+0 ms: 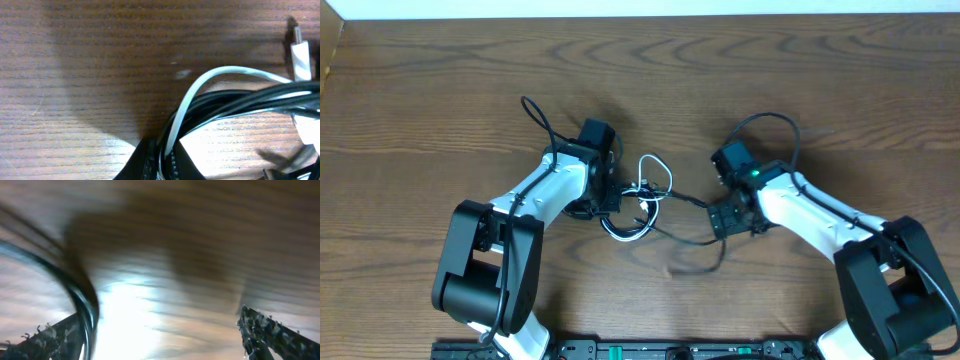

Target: Untangle cables

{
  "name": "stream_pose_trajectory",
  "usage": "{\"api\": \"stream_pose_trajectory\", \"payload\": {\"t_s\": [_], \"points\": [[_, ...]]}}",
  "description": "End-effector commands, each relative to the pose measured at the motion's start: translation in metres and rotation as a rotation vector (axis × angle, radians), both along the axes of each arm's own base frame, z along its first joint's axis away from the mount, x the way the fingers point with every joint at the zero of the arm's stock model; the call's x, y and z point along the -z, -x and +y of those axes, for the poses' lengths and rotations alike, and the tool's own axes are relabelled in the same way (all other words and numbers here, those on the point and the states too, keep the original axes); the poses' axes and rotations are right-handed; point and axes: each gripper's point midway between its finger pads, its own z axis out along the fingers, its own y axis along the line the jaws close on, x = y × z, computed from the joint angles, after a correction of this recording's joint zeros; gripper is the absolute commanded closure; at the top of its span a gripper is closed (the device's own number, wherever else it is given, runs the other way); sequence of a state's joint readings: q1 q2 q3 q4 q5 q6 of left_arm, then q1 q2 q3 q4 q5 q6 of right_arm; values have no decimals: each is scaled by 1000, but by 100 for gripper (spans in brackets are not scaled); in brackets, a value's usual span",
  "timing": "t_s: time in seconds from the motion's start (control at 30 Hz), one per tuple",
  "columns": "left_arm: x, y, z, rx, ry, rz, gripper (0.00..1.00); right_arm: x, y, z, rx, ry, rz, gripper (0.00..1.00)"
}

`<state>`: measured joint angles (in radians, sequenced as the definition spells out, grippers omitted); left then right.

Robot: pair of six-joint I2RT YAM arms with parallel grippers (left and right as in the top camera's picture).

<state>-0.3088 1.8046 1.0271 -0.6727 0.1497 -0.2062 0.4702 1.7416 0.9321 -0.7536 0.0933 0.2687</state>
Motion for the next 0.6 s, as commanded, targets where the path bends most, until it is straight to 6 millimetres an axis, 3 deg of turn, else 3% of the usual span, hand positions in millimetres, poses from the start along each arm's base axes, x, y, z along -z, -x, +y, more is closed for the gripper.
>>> {"api": "stream_pose_trajectory", "payload": {"t_s": [0.0, 0.13, 0.27, 0.33, 0.37, 0.43, 0.57], "points": [[5, 1, 15, -11, -69, 3, 91, 25, 20, -99, 54, 432, 44, 5], [5, 1, 15, -11, -69, 3, 91, 24, 9, -114, 114, 444, 5, 6], [5, 1, 15, -11, -69, 3, 91, 27, -3, -114, 155, 409, -40, 7], [5, 1, 15, -11, -69, 3, 91, 32, -8, -105, 165, 346, -51, 6], [5, 1, 15, -11, -68, 3, 91, 39, -12, -86, 161, 238, -46, 4], [5, 0, 15, -11, -67, 3, 91, 43, -15, -70, 147, 147, -44, 4], [3, 0, 12, -10, -51, 10, 91, 42, -23, -52, 143, 51, -44, 8]]}}
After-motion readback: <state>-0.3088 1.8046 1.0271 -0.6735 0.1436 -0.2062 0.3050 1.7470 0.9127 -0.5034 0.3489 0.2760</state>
